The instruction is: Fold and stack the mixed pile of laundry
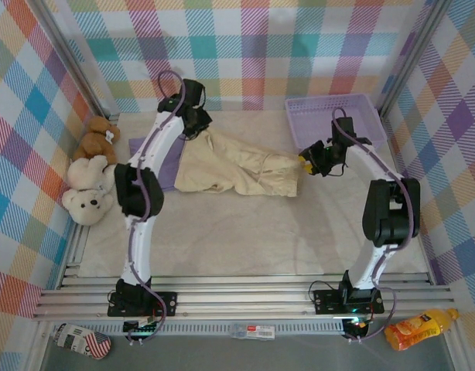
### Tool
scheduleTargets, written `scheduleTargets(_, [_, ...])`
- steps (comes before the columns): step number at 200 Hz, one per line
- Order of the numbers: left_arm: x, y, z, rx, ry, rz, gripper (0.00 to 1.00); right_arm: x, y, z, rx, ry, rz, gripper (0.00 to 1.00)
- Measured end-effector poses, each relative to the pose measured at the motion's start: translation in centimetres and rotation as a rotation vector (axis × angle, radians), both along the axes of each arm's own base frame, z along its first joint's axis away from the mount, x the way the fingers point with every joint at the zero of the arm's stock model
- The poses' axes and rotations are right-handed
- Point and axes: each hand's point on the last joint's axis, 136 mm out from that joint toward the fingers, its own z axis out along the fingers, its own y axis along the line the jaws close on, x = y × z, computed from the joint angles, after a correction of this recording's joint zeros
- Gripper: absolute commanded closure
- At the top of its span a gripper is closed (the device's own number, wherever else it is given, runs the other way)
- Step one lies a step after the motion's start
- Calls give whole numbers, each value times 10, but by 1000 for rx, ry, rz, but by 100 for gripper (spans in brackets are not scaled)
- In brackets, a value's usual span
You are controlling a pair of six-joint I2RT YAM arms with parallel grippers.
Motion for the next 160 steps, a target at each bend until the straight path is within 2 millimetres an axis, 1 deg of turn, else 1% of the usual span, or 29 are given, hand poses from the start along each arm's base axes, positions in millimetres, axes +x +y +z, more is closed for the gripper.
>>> scheduleTargets(9, [17,-2,-6,-27,-11,-7,0,8,-7,-7,-9,4,-28,20])
scheduleTargets(17, [29,-1,-13,-48,-14,-8,0,12,-13,-10,-17,2,-46,16])
scheduleTargets(28, [35,3,-25,-70,3,-5,0,16,-19,-11,-36,-8,-64,16])
scheduleTargets(42, [31,10,-39,-78,53,-2,0,22,-26,-6,-60,-47,-74,18])
scheduleTargets(59, [25,13,-43,-86,78,-6,0,26,-27,7,-79,-95,-53,25])
scheduleTargets(68, [18,15,-44,-85,96,-14,0,26,-24,15,-92,-126,-23,28])
scheduleTargets(79, [6,16,-41,-89,120,-29,0,24,-16,24,-104,-149,16,30])
scheduleTargets(98, [-19,9,-28,-106,140,-66,3,12,11,32,-135,-180,132,31])
scheduleTargets(112, [-39,1,-17,-119,137,-99,8,-1,32,28,-160,-179,216,31])
scheduleTargets(120, [-51,-6,-12,-128,133,-117,11,-8,40,22,-175,-173,254,32])
scheduleTargets(130, [-66,-17,-11,-145,131,-138,13,-20,53,13,-185,-157,306,33])
scheduleTargets(139, [-78,-26,-15,-159,137,-155,16,-30,58,2,-193,-134,341,33])
scheduleTargets(147, [-85,-33,-23,-173,150,-163,17,-37,59,-5,-199,-113,357,34])
scheduleTargets(160, [-94,-44,-45,-178,177,-171,18,-41,56,-12,-218,-93,365,35])
